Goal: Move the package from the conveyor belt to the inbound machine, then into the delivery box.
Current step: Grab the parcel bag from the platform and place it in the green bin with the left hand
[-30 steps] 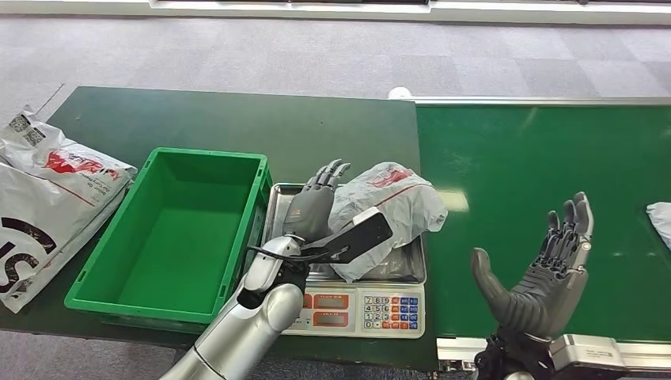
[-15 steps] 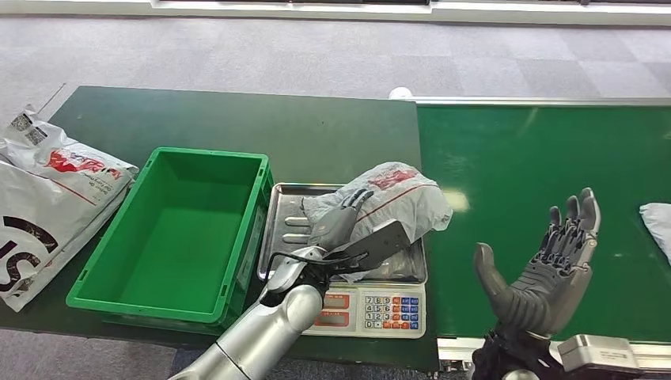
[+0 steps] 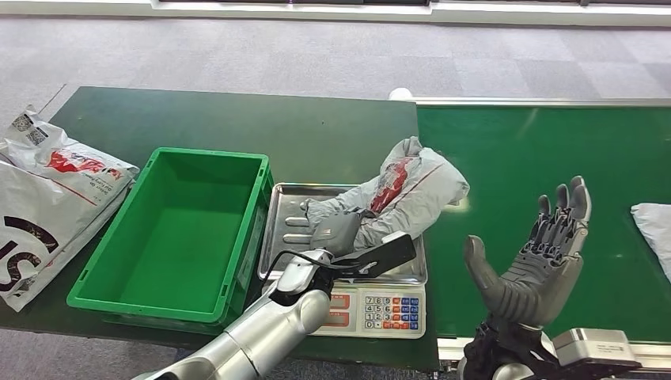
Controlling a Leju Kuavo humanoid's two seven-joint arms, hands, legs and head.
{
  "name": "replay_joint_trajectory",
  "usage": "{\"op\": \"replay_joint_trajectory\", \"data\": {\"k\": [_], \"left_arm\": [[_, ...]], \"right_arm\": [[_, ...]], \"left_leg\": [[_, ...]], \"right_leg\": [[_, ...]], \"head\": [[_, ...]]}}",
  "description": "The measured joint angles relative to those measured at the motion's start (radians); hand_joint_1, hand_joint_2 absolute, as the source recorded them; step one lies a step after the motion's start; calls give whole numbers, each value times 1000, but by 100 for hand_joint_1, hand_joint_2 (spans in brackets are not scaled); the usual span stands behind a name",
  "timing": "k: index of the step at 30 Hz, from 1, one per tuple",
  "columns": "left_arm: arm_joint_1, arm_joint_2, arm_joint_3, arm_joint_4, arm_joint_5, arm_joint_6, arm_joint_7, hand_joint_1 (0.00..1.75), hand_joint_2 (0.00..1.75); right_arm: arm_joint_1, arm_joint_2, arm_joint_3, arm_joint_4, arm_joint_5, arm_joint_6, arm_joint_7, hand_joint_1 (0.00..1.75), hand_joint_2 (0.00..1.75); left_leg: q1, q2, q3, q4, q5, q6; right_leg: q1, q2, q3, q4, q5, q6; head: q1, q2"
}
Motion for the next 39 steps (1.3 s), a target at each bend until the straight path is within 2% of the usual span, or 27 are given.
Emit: {"op": "replay_joint_trajectory", "data": {"k": [8,15,21,39], "left_arm": [[-25,0,-1,37,22,7,-15,175,175],[-27,5,29,32,-8,92,-74,175,175],[-17,18,58,0,-30,88,-74,175,175],[-7,23,77,-19,-37,87,-73,175,175]], "right_arm": [[2,7,0,-2,1,18,6,0,175],[4,11,0,-2,4,34,-2,0,175],[4,11,0,-2,1,32,-4,0,175],[4,11,0,-2,1,32,-4,0,175]], "left_leg": [[0,0,3,0,0,0],[0,0,2,0,0,0],[0,0,1,0,0,0],[0,0,-1,0,0,0]], "right_leg": [[0,0,2,0,0,0],[0,1,2,0,0,0],[0,1,0,0,0,0],[0,1,-1,0,0,0]], "head": [[0,0],[0,0],[0,0],[0,0]]}}
